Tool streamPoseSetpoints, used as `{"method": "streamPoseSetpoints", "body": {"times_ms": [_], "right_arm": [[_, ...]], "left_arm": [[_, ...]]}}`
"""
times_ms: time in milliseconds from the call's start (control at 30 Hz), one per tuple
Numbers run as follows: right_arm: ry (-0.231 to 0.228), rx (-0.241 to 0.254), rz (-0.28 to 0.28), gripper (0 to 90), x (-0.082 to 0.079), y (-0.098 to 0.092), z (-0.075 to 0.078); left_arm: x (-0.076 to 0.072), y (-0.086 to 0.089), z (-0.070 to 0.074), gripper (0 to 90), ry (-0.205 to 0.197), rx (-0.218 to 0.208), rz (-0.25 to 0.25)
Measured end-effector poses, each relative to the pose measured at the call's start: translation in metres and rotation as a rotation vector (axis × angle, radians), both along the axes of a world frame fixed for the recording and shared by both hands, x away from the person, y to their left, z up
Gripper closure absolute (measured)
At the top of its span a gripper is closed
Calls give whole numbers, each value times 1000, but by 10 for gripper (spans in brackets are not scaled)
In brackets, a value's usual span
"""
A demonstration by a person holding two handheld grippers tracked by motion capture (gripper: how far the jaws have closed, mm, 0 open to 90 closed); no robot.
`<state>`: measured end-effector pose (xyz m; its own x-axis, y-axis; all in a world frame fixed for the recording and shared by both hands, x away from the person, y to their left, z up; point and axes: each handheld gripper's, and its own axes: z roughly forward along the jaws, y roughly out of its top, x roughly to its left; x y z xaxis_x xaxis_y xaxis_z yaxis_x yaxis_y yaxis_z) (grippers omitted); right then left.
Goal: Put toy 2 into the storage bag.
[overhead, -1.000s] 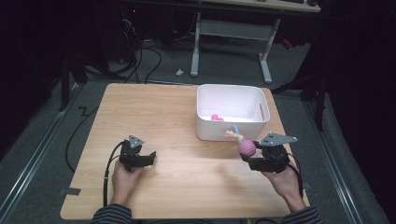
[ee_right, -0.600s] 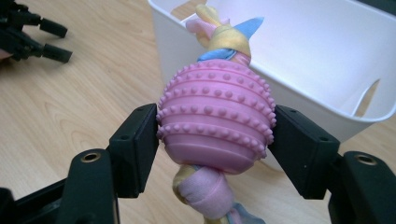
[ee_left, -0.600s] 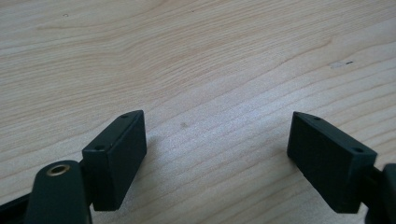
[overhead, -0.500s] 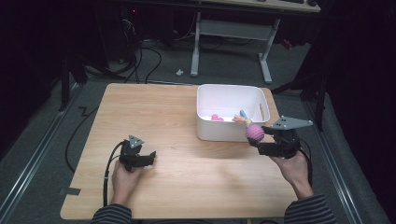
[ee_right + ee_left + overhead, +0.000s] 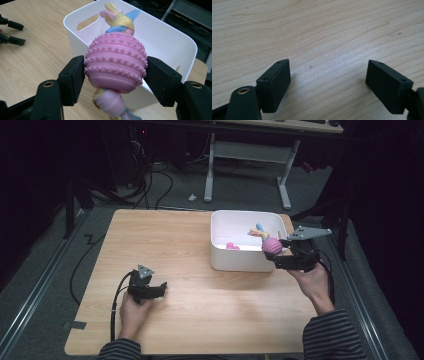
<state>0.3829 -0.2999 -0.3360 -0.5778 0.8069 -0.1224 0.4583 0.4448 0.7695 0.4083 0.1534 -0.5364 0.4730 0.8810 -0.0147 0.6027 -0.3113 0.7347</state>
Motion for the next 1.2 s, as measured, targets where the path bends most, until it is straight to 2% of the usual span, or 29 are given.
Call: {"method": "streamPoseSetpoints", "body": {"times_ms": [267,467,700,967,1200], "right_arm": [[4,1,-4,345,23,2,9],[18,-5,-12,345,42,6,9],[52,-9,-15,345,60,11,-1],[71,-25,-31,345,79,19,-12],[99,-33,-30,344,89,24,-22]], "left_arm": [[0,0,0,203,0,0,0],[0,0,0,203,0,-1,1],[0,0,0,204,0,-1,1],[0,0,0,204,1,-4,1],[0,0,0,204,1,-4,1]]}}
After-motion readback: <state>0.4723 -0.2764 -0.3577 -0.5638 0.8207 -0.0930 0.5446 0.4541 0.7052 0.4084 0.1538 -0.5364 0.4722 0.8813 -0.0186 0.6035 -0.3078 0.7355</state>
